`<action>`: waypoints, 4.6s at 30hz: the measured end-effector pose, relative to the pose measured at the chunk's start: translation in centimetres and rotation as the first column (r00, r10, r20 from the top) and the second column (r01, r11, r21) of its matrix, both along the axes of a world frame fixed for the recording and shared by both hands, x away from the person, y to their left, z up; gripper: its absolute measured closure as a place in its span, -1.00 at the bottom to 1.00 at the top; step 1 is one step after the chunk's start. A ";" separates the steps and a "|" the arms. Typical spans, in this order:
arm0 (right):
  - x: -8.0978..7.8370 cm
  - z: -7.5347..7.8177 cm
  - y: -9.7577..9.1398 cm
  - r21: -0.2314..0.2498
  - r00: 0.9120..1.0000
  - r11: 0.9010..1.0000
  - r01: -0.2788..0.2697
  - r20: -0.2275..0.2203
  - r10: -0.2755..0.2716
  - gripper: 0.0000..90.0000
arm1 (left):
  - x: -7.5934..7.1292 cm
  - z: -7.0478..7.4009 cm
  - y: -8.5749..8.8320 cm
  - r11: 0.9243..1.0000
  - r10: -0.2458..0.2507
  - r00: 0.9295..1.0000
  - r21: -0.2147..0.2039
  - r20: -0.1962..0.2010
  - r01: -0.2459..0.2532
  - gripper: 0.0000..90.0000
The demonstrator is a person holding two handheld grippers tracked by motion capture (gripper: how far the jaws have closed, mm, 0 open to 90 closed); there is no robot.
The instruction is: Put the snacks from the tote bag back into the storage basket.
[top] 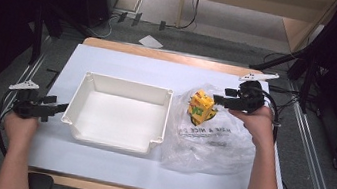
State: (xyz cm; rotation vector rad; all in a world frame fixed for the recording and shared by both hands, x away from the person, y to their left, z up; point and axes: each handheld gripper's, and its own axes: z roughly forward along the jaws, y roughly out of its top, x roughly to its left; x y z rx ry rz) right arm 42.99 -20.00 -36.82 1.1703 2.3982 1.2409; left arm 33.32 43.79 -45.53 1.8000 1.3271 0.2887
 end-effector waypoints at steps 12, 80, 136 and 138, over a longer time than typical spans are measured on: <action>-0.3 0.4 0.2 -0.031 1.000 1.000 -0.004 0.006 0.004 -0.09 | 0.1 0.0 -0.1 1.000 -0.004 1.000 0.002 0.002 0.004 -0.54; 1.0 -2.6 5.3 -0.167 0.988 0.979 -0.115 -0.124 0.095 -0.09 | 0.1 0.0 -0.2 1.000 -0.009 1.000 0.006 -0.005 0.009 -0.54; 1.4 -2.8 6.8 -0.224 0.991 0.968 -0.112 -0.101 0.092 0.14 | 0.1 0.0 -0.1 1.000 -0.007 1.000 0.004 -0.003 0.007 -0.54; 1.3 -2.5 6.8 -0.221 0.991 0.969 -0.112 -0.093 0.093 0.14 | 0.1 0.0 -0.1 1.000 -0.007 1.000 0.004 -0.003 0.007 -0.54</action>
